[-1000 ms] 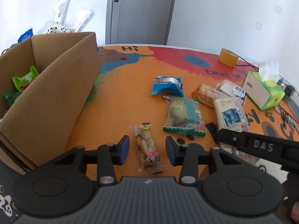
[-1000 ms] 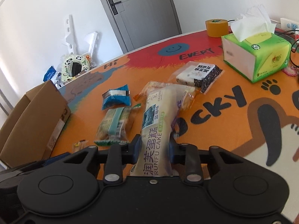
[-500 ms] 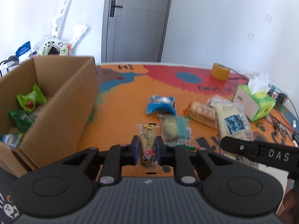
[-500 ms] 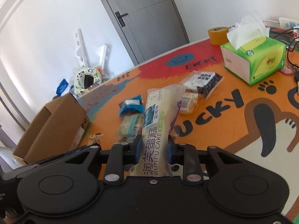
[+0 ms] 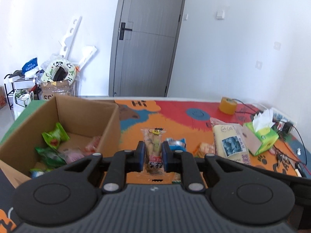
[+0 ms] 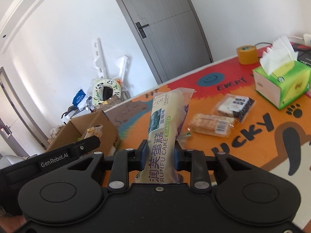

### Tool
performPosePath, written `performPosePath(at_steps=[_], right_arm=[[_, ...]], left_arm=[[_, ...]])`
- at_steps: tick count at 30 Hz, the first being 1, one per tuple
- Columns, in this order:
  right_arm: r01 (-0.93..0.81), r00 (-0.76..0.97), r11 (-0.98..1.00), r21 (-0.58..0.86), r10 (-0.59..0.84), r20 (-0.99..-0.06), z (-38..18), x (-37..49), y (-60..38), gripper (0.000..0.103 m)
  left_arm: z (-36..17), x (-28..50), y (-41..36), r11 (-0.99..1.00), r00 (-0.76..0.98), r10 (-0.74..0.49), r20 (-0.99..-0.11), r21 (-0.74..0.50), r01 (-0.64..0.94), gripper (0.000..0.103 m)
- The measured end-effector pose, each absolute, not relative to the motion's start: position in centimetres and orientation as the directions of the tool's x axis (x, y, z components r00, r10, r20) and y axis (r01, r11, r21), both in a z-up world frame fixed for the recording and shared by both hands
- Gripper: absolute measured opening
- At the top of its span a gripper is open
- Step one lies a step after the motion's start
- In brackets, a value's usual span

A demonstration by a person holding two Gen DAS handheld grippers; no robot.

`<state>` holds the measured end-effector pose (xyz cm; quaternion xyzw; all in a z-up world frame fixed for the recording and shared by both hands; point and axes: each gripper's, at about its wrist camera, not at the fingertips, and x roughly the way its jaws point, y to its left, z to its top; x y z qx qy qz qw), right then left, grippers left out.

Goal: Organize snacks
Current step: 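Carry both snacks into the cardboard box and open both grippers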

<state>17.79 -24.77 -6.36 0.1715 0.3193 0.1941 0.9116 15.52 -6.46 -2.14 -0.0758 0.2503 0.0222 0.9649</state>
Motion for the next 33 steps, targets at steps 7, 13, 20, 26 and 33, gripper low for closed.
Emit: performPosePath(at_steps=[7,13,20,26,33], right_arm=[[-0.286,0.717,0.853,0.436,0.492,-0.494,-5.1,17.7,-22.8,0.027],[-0.319,0.709,0.846,0.428,0.512,-0.484,-4.5,18.0,-20.9,0.027],[-0.357,0.693,0.834,0.422,0.539,-0.479,-3.9,18.3,-18.8,0.027],[-0.384,0.676,0.825,0.415,0.557,-0.481,-3.6,18.7,-16.6,0.027],[-0.413,0.663,0.821,0.395,0.568,-0.488,-3.3,19.5,-13.9,0.027]], left_arm=[[-0.5,14.6,-4.6,0.986,0.890,0.030,-0.455,-0.130,-0.100,0.017],[0.2,14.4,-2.3,0.982,0.894,0.057,-0.445,-0.138,-0.132,0.017],[0.7,14.2,0.4,0.973,0.895,0.093,-0.436,-0.149,-0.174,0.017],[0.6,14.3,3.1,0.963,0.890,0.121,-0.440,-0.164,-0.212,0.017],[-0.5,14.7,6.6,0.944,0.867,0.154,-0.473,-0.190,-0.271,0.017]])
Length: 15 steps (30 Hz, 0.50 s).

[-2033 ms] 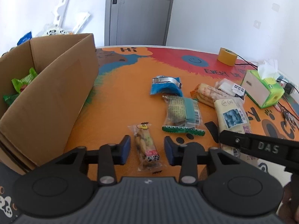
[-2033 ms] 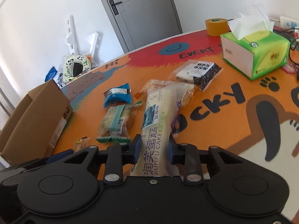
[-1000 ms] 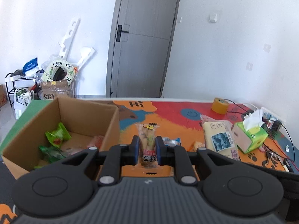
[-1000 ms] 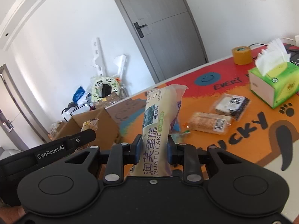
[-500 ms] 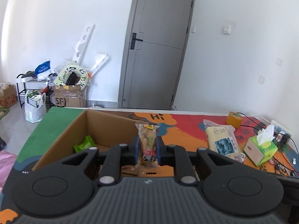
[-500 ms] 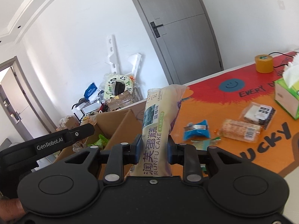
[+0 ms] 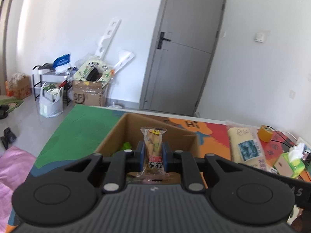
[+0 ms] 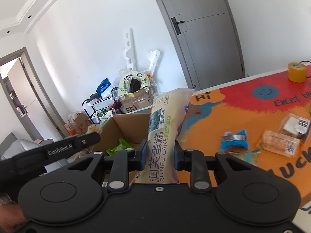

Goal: Organize snacks
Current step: 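Carry both snacks into the cardboard box and open both grippers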

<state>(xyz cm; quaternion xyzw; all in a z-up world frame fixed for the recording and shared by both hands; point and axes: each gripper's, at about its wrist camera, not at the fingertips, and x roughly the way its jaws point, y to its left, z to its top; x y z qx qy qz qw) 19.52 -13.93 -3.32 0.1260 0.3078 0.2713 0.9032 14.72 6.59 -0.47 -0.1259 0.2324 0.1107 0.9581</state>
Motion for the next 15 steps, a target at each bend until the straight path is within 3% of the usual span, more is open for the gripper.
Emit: performPosePath(at_steps=[7,15], right_arm=[[-0.448,0.639,0.808,0.383,0.589,-0.495,-3.2,19.9,-10.6,0.027],[-0.476,0.628,0.799,0.366,0.601,-0.495,-2.7,20.6,-7.5,0.027]], left_arm=[[-1.4,14.4,8.6,0.928,0.844,0.156,-0.513,-0.216,-0.303,0.019],[-1.2,13.4,11.2,0.915,0.838,0.192,-0.510,-0.216,-0.341,0.037]])
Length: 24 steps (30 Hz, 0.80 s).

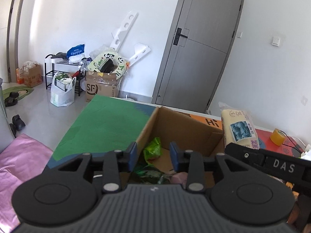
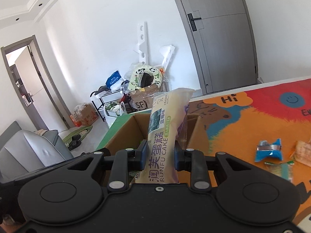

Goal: Organize snacks
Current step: 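Carry both snacks into the cardboard box and open both grippers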

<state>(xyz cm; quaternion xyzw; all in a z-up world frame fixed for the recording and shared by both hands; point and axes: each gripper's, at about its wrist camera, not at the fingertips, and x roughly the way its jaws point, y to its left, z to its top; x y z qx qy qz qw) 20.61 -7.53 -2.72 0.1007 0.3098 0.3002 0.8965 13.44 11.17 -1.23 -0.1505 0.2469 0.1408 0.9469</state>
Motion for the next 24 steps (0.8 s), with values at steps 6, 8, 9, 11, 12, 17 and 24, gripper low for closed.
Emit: performPosePath(at_steps=[6,8,9,11,12,17,24], right_arm=[[-0.471,0.620,0.796,0.380,0.605,-0.500,-2.9,20.9,-6.5,0.027],[-0.471,0.617,0.791,0.390,0.611,-0.495,-2.9,21.1,-6.3,0.027],[-0.473,0.616,0.788,0.395,0.616,-0.492,-2.9,21.2,-6.2,0.028],[-0.474,0.613,0.782,0.406,0.624,-0.485,-2.9,21.5,-6.0,0.031],[-0.471,0.615,0.781,0.410,0.624,-0.482,-2.9,21.6,-6.0,0.038],[-0.449,0.645,0.802,0.394,0.596,-0.478,-2.7,20.9,-7.0,0.061],[-0.429,0.651,0.807,0.406,0.588,-0.481,-2.4,19.7,-9.6,0.064]], left_arm=[[-1.0,12.8,12.8,0.900,0.835,0.215,-0.507,-0.229,-0.371,0.049],[-0.9,12.7,13.1,0.896,0.833,0.220,-0.508,-0.232,-0.378,0.054],[-0.9,12.6,13.2,0.895,0.832,0.222,-0.508,-0.232,-0.380,0.058],[-1.0,12.6,13.3,0.894,0.830,0.228,-0.509,-0.228,-0.386,0.063],[-1.0,12.6,13.4,0.892,0.829,0.231,-0.509,-0.229,-0.389,0.068],[-1.1,12.8,13.2,0.890,0.830,0.241,-0.504,-0.227,-0.396,0.086],[-0.6,12.9,11.6,0.890,0.839,0.227,-0.495,-0.243,-0.385,0.091]])
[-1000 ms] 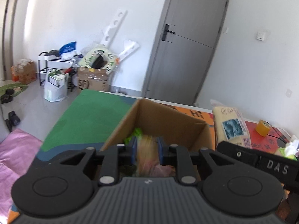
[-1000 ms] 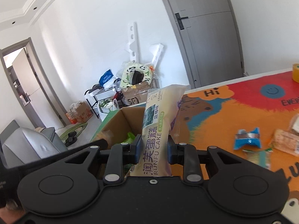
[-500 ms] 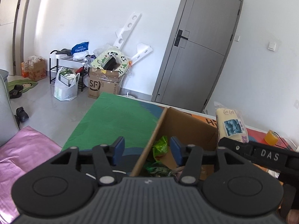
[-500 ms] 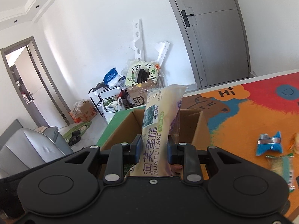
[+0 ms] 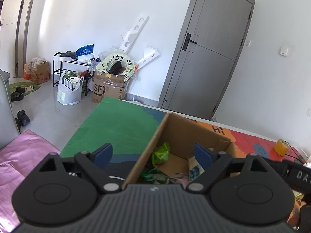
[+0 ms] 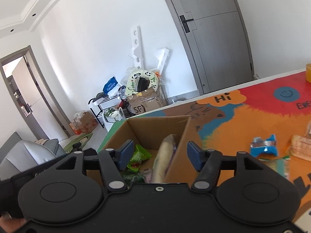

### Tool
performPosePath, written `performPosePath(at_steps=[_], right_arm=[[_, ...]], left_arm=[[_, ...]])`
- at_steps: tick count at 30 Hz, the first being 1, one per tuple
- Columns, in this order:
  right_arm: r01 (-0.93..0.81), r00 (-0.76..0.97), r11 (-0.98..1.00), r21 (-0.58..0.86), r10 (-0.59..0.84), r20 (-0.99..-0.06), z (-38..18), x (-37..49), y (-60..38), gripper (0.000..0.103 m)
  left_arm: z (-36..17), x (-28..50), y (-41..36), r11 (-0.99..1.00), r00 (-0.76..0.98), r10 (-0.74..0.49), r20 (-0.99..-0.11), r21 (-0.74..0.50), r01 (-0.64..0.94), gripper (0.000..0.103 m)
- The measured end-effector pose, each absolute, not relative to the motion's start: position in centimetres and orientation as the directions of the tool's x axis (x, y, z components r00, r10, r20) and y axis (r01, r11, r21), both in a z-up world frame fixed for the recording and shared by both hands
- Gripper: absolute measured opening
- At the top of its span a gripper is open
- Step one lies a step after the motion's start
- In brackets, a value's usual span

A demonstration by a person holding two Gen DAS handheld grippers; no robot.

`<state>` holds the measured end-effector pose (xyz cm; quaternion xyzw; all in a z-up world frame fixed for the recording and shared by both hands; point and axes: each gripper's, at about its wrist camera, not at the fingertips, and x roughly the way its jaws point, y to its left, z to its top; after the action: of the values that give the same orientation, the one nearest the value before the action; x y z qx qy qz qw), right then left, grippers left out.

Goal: Organize snacks
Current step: 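Carry both snacks into the cardboard box and open both grippers, then withdraw both grippers from the box toward the remaining snacks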

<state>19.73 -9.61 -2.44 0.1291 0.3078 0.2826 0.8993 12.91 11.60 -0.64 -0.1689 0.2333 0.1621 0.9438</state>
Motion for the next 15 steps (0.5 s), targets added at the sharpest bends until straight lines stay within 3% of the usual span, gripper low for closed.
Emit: performPosePath(at_steps=[11,15], right_arm=[[-0.361,0.694,0.836,0.413,0.537,-0.480,-2.7,18.6,-14.3,0.084],[-0.333,0.718,0.846,0.417,0.514,-0.470,-2.6,18.1,-16.0,0.099]], left_arm=[[0.1,12.7,7.9,0.911,0.865,0.181,-0.469,-0.250,-0.326,0.097],[0.6,12.8,6.5,0.920,0.873,0.154,-0.462,-0.255,-0.297,0.097]])
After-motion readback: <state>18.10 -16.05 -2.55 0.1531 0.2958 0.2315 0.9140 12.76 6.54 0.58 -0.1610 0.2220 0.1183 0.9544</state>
